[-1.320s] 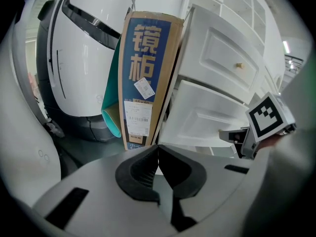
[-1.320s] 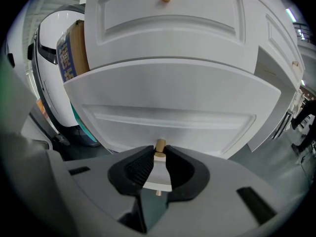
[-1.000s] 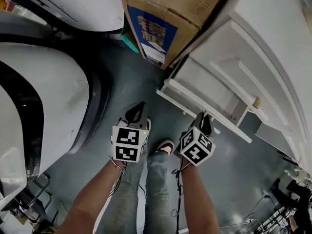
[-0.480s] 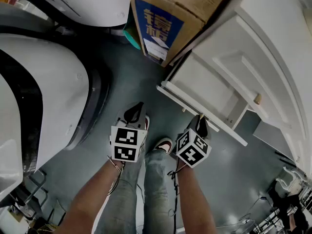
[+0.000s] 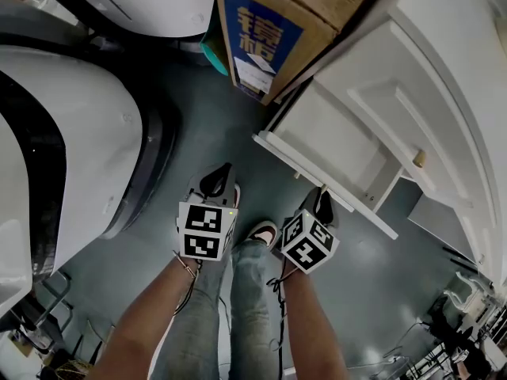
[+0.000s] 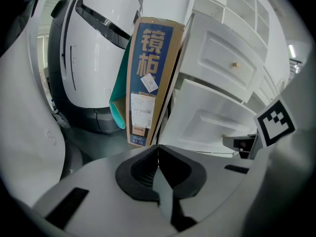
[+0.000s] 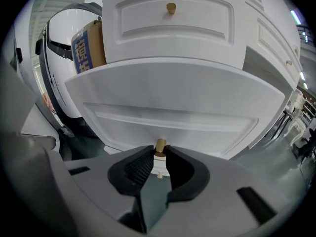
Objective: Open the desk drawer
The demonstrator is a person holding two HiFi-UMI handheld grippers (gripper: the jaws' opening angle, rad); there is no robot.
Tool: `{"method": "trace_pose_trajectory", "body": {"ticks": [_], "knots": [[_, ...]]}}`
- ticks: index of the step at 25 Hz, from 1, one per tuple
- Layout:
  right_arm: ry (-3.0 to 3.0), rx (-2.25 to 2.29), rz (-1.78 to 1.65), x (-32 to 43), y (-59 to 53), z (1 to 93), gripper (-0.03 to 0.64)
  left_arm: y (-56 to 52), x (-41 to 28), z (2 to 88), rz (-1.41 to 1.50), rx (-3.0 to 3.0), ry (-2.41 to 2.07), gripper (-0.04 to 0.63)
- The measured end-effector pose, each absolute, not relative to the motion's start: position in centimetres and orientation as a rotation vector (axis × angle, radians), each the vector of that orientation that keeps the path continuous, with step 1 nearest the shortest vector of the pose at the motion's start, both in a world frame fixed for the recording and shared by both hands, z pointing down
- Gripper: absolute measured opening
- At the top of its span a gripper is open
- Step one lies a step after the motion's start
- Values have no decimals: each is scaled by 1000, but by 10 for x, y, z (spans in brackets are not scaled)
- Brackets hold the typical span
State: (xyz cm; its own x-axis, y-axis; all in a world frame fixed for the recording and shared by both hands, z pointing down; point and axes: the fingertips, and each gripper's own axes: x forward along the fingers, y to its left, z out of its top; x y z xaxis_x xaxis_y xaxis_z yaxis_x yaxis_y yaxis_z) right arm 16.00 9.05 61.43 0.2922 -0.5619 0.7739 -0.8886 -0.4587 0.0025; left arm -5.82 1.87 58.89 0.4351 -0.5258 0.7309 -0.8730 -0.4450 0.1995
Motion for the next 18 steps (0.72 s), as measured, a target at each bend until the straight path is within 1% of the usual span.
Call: {"method": "trace_pose_trajectory", "body": {"ticks": [18], "knots": [[-1333,2096,1018,159,90,615,92,21,-41,586,824,2150,-1149,18]]}}
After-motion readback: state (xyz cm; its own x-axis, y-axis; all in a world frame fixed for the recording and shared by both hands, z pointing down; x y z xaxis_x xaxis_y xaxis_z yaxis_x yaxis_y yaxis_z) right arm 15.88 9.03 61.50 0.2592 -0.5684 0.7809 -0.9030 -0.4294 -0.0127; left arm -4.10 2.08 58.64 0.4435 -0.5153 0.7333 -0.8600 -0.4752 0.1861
